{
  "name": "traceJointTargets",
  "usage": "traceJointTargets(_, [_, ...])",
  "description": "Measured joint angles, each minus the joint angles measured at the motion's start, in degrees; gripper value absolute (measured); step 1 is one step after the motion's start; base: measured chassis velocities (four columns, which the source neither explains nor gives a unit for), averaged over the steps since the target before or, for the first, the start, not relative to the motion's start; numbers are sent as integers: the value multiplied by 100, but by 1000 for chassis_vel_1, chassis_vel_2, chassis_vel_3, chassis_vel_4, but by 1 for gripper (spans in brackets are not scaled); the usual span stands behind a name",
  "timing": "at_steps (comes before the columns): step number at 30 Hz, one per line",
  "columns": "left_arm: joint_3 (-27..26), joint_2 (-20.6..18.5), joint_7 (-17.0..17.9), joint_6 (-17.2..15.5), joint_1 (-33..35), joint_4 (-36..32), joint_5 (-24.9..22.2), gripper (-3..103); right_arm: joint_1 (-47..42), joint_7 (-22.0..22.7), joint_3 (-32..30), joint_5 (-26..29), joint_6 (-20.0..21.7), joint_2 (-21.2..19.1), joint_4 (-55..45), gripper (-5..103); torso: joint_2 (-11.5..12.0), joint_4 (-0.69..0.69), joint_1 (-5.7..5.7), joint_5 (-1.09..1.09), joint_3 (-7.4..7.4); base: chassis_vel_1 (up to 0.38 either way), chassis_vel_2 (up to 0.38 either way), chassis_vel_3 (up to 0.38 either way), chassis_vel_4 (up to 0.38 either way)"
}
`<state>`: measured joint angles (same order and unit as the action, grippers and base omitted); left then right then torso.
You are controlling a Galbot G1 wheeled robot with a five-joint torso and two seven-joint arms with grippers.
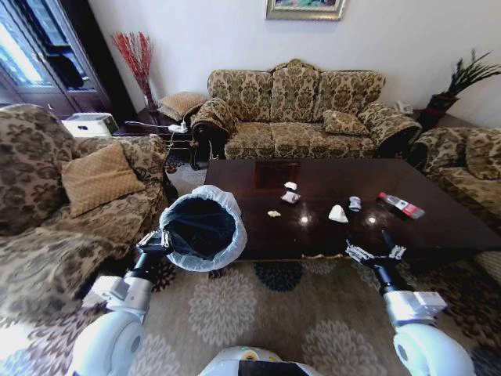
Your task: Move to the front of the table and place the trash on the table into the trash bin.
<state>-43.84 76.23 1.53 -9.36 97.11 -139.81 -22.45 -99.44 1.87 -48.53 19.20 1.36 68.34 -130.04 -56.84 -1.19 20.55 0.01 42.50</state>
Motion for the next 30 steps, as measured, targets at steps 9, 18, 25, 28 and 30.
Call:
traceJointTargets(9, [3, 3, 1, 4, -47, 29, -1, 3, 96, 1, 97, -95, 37, -59, 185, 100, 3, -1, 7, 0, 3, -293, 279, 289, -275])
traceJointTargets(18, [-13, 34, 6, 4, 25, 39, 5, 3, 172, -98, 247, -254, -107, -53, 507, 100, -2, 2, -9, -1, -4, -47, 36, 35, -15])
traceJointTargets(25, [16, -58, 37, -21, -98, 183, 113, 3, 564, -312, 527, -15, 4, -338, 999, 100, -1, -2, -2, 0, -1, 39, -29, -47, 33])
traceJointTargets(28, [49, -169, 35, -68, -197, 291, 77, 3, 660, -307, 733, 228, 4, -470, 1161, 100, 1, 3, 4, -1, 2, 0, 0, 0, 0])
traceJointTargets(30, [50, -193, 35, -73, -208, 319, 59, 3, 732, -306, 832, 289, 4, -532, 1217, 100, 1, 3, 4, 0, 2, 0, 0, 0, 0])
